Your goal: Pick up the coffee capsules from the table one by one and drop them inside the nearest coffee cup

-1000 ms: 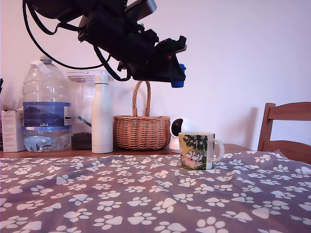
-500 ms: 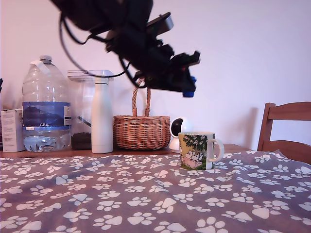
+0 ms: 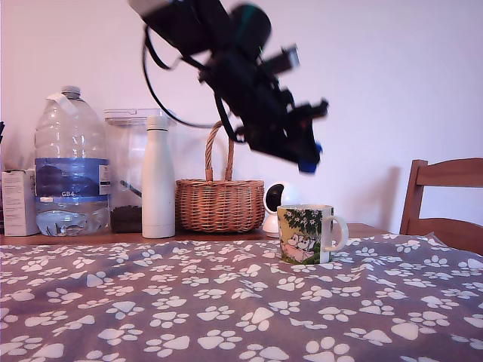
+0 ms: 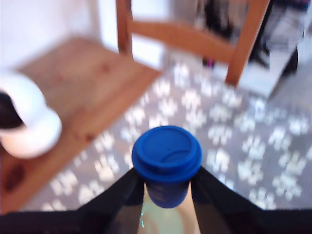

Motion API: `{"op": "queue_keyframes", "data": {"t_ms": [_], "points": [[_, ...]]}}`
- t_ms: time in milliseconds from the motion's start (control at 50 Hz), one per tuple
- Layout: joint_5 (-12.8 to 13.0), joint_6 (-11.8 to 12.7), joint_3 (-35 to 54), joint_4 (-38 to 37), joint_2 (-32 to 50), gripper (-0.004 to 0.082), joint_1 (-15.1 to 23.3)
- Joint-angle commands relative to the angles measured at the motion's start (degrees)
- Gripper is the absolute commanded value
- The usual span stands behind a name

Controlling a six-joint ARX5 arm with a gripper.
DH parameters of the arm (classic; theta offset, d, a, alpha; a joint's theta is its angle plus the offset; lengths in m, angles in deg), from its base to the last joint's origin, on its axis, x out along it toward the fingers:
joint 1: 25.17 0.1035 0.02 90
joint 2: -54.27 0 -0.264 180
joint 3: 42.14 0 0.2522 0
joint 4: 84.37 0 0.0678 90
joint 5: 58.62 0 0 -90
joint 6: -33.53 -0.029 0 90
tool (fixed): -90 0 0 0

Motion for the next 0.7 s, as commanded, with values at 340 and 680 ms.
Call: {"op": "queue_keyframes", "data": {"t_ms": [340,680], "points": [[0.3,-2.5,-10.3,12.8,-8.5,0.0211,-0.3],[0.5,-3.4,-10.4,15.5,-9.8,0.0211,-0.4]]}}
